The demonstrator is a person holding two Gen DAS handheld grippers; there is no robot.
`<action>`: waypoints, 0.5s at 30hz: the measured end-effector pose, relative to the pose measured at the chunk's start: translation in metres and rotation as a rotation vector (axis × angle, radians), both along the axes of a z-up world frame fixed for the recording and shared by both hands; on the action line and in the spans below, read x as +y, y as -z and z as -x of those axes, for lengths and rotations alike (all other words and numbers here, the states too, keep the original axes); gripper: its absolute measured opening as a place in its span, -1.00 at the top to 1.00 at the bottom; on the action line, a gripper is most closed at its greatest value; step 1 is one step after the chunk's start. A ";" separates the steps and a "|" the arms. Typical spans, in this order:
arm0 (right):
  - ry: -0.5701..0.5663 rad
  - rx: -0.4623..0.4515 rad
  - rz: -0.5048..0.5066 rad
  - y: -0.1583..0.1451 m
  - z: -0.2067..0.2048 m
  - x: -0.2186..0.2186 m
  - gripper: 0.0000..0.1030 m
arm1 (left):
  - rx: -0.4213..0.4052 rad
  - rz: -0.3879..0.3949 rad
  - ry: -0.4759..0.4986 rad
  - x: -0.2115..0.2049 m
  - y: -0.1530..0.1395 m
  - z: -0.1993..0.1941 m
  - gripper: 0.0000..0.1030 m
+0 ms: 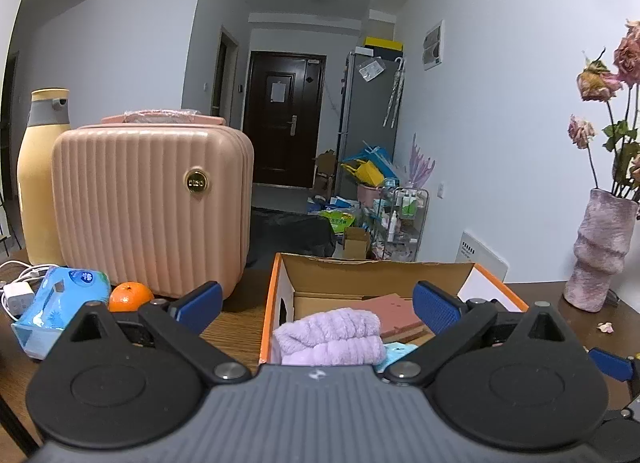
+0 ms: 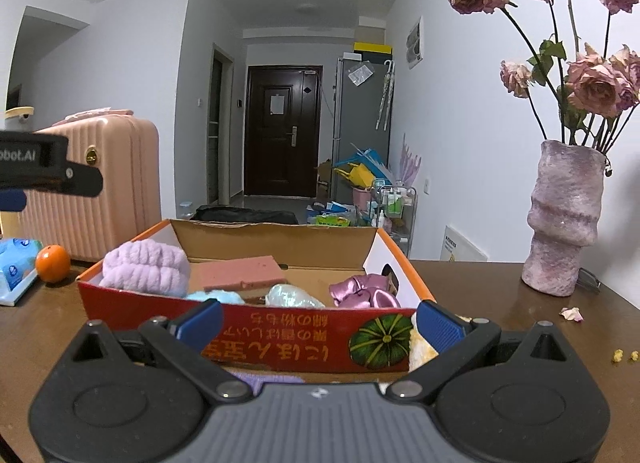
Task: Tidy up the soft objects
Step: 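Move both tools back from the box toward the remaining items on the table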
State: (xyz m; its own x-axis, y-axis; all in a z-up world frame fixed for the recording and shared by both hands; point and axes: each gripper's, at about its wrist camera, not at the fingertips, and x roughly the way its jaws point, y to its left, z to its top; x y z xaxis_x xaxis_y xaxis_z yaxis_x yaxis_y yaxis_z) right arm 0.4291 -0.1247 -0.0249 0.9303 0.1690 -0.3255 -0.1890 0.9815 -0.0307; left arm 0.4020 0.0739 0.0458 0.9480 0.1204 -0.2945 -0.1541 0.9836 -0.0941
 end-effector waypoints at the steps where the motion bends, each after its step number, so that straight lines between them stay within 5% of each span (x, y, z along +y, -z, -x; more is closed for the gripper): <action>1: 0.000 0.001 0.000 0.000 0.003 0.000 -1.00 | -0.001 -0.001 0.000 0.000 -0.001 0.003 -1.00; 15: -0.013 0.009 -0.003 0.000 0.043 -0.006 -1.00 | 0.041 -0.013 0.036 0.000 0.001 0.038 -1.00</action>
